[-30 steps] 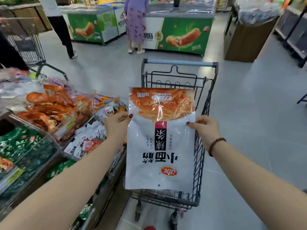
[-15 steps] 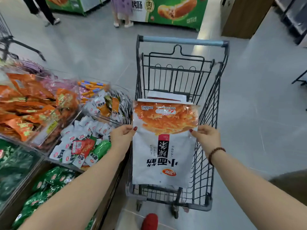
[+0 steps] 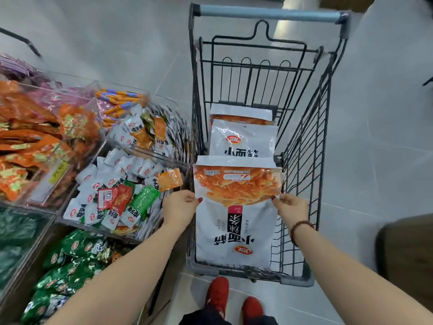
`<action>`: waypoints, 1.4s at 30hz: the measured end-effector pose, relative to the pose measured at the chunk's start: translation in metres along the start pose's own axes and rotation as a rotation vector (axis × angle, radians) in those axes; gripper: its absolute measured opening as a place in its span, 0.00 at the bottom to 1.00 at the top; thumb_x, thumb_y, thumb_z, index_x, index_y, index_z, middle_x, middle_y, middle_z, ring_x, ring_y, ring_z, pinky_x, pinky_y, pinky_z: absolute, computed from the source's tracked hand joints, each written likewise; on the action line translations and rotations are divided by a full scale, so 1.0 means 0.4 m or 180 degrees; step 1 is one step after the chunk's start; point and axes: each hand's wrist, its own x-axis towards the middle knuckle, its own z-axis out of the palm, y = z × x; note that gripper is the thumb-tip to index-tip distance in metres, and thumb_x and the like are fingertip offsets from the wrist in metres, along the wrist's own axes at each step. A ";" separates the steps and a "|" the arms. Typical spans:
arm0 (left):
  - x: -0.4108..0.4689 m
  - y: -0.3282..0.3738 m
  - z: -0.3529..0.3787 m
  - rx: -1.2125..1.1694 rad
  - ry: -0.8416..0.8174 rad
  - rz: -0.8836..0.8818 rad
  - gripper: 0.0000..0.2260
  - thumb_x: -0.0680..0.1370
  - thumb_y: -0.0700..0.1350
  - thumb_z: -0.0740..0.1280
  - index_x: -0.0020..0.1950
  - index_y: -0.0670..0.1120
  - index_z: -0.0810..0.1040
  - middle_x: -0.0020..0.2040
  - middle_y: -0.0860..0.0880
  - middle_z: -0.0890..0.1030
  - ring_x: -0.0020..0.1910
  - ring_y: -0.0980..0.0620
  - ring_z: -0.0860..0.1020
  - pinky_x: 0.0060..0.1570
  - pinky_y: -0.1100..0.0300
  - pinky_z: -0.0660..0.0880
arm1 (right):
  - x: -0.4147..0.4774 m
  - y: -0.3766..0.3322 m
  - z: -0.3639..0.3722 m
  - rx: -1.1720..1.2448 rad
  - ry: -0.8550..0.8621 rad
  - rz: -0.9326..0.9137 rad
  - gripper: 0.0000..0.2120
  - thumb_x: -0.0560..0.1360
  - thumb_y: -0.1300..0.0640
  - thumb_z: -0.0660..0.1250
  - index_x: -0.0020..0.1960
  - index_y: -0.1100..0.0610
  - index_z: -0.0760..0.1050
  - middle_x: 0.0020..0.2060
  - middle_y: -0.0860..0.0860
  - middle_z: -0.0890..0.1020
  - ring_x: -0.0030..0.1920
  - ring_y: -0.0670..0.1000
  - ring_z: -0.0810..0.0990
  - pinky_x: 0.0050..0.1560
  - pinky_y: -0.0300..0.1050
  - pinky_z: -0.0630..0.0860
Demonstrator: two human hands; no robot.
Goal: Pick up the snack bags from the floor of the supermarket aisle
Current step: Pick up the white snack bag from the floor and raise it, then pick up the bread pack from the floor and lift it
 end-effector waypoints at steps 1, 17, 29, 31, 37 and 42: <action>-0.008 0.009 0.004 0.0180 0.0070 0.0107 0.06 0.74 0.44 0.72 0.38 0.43 0.82 0.32 0.49 0.81 0.40 0.45 0.81 0.48 0.49 0.80 | -0.004 -0.001 -0.001 -0.0133 0.0020 -0.0026 0.10 0.74 0.61 0.69 0.34 0.54 0.75 0.34 0.51 0.79 0.38 0.52 0.76 0.45 0.45 0.73; -0.037 0.020 0.004 0.0244 0.0057 0.0233 0.06 0.75 0.44 0.70 0.50 0.45 0.81 0.41 0.49 0.81 0.47 0.48 0.80 0.44 0.57 0.75 | -0.087 0.027 -0.046 -0.0917 -0.0113 -0.0073 0.10 0.73 0.60 0.69 0.54 0.60 0.78 0.47 0.55 0.82 0.51 0.56 0.80 0.54 0.48 0.76; -0.129 0.293 0.029 0.1439 -0.0422 0.2148 0.21 0.76 0.50 0.67 0.67 0.47 0.71 0.62 0.48 0.74 0.62 0.48 0.72 0.57 0.55 0.71 | -0.195 -0.090 -0.300 -0.2402 0.0132 -0.1058 0.28 0.75 0.48 0.67 0.72 0.52 0.64 0.69 0.50 0.70 0.70 0.52 0.67 0.68 0.47 0.65; -0.160 0.368 0.082 0.1692 -0.0618 0.2555 0.21 0.76 0.50 0.66 0.68 0.47 0.70 0.64 0.48 0.72 0.65 0.48 0.69 0.60 0.55 0.69 | -0.225 -0.085 -0.363 -0.2503 0.0296 -0.1018 0.28 0.75 0.46 0.66 0.72 0.51 0.62 0.70 0.50 0.68 0.71 0.52 0.65 0.68 0.46 0.64; -0.328 0.542 0.313 0.2370 -0.1272 0.3964 0.23 0.75 0.52 0.67 0.68 0.47 0.69 0.65 0.47 0.72 0.67 0.46 0.67 0.63 0.53 0.68 | -0.348 0.017 -0.582 -0.2602 0.0937 -0.0643 0.29 0.75 0.43 0.64 0.73 0.51 0.62 0.69 0.49 0.69 0.70 0.53 0.65 0.67 0.48 0.65; -0.551 0.609 0.527 0.2562 -0.1670 0.4803 0.23 0.75 0.54 0.67 0.68 0.49 0.69 0.66 0.49 0.71 0.68 0.46 0.67 0.62 0.51 0.69 | -0.496 0.157 -0.771 -0.2586 0.1485 -0.0180 0.28 0.74 0.42 0.65 0.70 0.51 0.64 0.67 0.50 0.71 0.67 0.54 0.67 0.65 0.50 0.67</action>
